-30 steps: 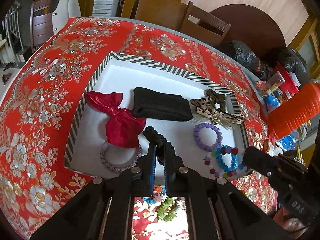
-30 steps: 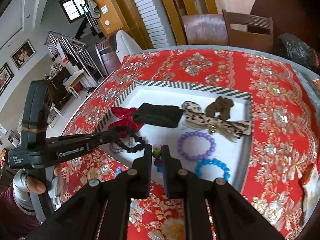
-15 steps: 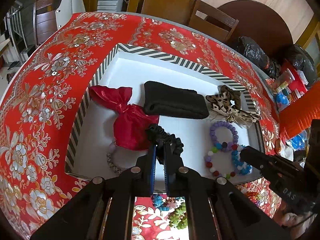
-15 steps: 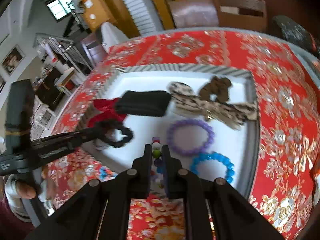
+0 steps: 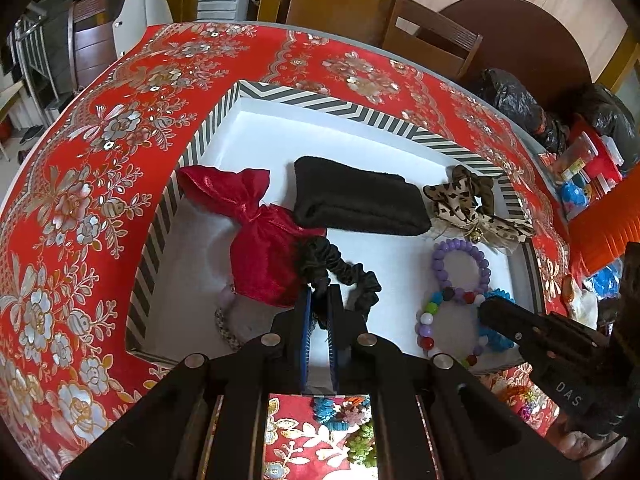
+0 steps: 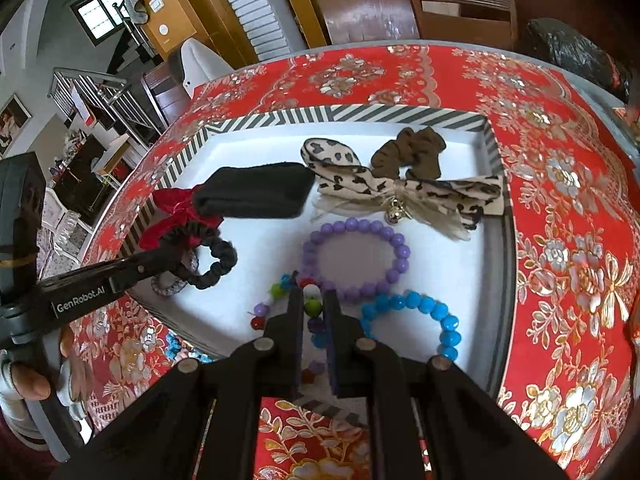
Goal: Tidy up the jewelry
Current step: 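Carry the scrunchie and multicoloured bracelet into the tray and open both tools, then lift both open tools out of the tray toward the last jewelry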
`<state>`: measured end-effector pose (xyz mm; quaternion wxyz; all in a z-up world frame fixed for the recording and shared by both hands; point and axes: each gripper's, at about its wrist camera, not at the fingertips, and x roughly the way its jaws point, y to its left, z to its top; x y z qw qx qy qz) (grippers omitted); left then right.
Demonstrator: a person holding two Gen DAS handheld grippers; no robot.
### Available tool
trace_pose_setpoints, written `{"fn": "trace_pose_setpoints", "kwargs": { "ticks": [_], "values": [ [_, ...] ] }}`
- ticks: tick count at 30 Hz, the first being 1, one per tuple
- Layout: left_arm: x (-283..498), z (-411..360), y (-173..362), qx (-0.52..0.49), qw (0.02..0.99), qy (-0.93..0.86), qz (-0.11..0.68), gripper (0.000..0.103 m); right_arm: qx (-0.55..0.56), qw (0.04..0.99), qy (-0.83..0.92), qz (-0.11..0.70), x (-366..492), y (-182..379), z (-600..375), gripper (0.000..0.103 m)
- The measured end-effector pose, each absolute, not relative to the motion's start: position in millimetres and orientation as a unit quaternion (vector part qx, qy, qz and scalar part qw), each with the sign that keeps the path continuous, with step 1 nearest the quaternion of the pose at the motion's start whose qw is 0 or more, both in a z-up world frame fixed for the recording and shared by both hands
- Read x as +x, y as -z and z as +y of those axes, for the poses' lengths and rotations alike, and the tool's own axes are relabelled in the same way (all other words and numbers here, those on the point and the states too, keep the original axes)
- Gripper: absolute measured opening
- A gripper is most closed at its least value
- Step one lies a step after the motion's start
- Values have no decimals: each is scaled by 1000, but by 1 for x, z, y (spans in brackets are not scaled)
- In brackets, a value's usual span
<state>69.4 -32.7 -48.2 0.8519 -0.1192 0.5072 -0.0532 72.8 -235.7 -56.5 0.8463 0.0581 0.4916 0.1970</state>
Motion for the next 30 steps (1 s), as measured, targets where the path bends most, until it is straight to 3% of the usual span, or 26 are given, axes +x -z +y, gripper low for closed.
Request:
{"fn": "trace_pose_setpoints", "kwargs": {
  "ticks": [5,12,30],
  "values": [
    [65,-28,48,-131,854,52,501,24,73,853,-190,481,70,51,-244,18],
    [57,-27,43,-137,858,57,491,44,81,854,-195,476,63,42,-250,26],
    [6,-44,7,-71,895,54,438,44,20,887,-185,422,4,-2,-264,43]
  ]
}}
